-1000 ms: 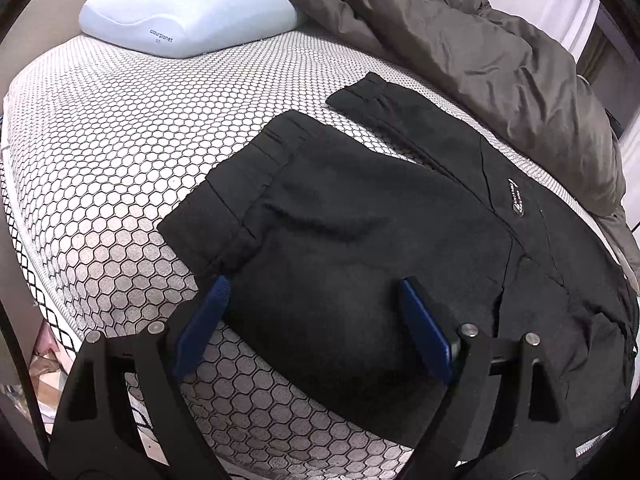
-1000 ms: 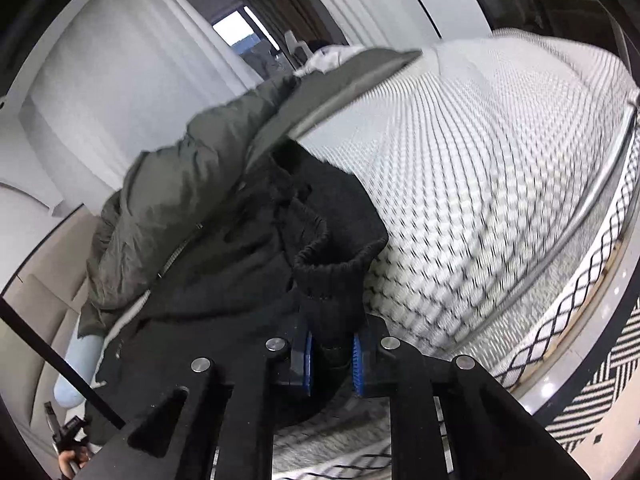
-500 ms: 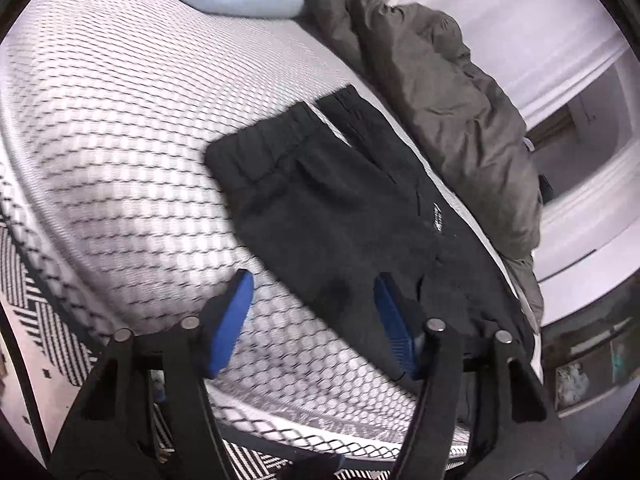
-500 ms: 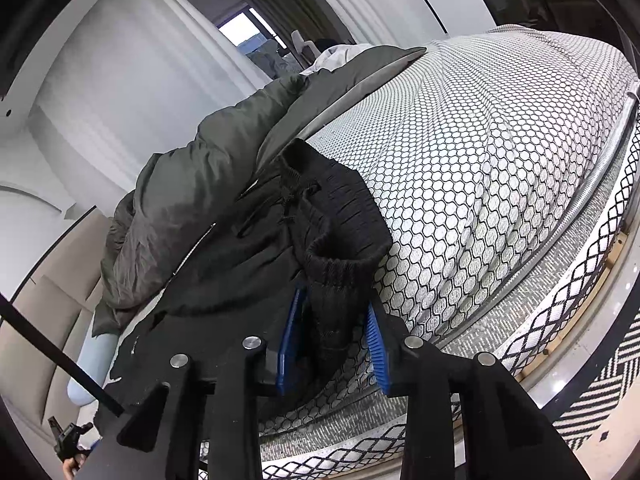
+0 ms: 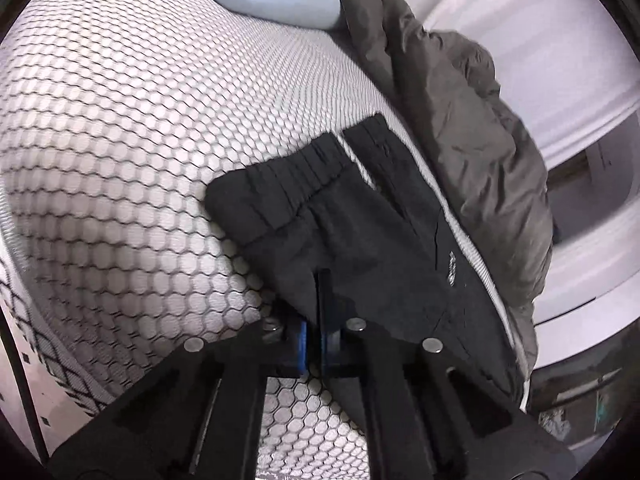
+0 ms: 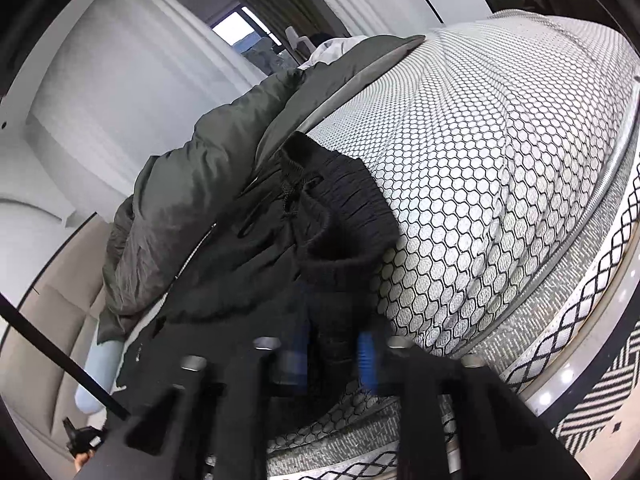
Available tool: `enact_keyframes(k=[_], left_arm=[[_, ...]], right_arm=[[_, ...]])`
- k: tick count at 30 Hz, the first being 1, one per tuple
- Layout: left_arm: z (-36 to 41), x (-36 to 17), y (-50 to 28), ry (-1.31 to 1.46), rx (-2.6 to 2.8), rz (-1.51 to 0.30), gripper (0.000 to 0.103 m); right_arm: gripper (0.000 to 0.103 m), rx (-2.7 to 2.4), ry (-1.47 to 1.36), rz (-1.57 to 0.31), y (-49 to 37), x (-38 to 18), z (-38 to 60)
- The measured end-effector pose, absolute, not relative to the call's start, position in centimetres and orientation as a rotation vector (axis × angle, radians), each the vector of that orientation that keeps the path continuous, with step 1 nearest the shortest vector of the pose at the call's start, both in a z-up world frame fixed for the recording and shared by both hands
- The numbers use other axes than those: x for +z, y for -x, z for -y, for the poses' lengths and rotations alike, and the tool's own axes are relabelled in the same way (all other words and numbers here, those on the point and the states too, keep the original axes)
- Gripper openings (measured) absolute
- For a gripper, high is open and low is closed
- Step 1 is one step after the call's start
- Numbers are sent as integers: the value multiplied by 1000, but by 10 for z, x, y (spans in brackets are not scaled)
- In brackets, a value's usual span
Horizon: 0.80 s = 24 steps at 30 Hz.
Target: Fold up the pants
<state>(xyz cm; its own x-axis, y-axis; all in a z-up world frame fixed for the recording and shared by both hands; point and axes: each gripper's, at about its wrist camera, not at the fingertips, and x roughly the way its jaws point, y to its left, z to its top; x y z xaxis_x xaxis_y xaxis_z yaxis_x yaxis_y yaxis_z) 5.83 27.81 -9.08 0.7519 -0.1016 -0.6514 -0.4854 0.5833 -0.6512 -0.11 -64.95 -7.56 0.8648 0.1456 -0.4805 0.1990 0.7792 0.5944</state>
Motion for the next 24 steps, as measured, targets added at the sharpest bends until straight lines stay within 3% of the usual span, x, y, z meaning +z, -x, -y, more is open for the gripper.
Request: enact_keyframes(k=[11, 17, 24], left_arm=[[-293, -57, -41, 887, 278, -639, 0], [-292, -29, -79, 860, 262, -611, 0], [-286, 19, -188, 790, 265, -609, 0]], right_arm=[[13, 5, -689, -496, 25, -42, 646], [13, -17, -624, -457, 5, 0, 626], [13, -73, -558, -455, -68, 52, 615]])
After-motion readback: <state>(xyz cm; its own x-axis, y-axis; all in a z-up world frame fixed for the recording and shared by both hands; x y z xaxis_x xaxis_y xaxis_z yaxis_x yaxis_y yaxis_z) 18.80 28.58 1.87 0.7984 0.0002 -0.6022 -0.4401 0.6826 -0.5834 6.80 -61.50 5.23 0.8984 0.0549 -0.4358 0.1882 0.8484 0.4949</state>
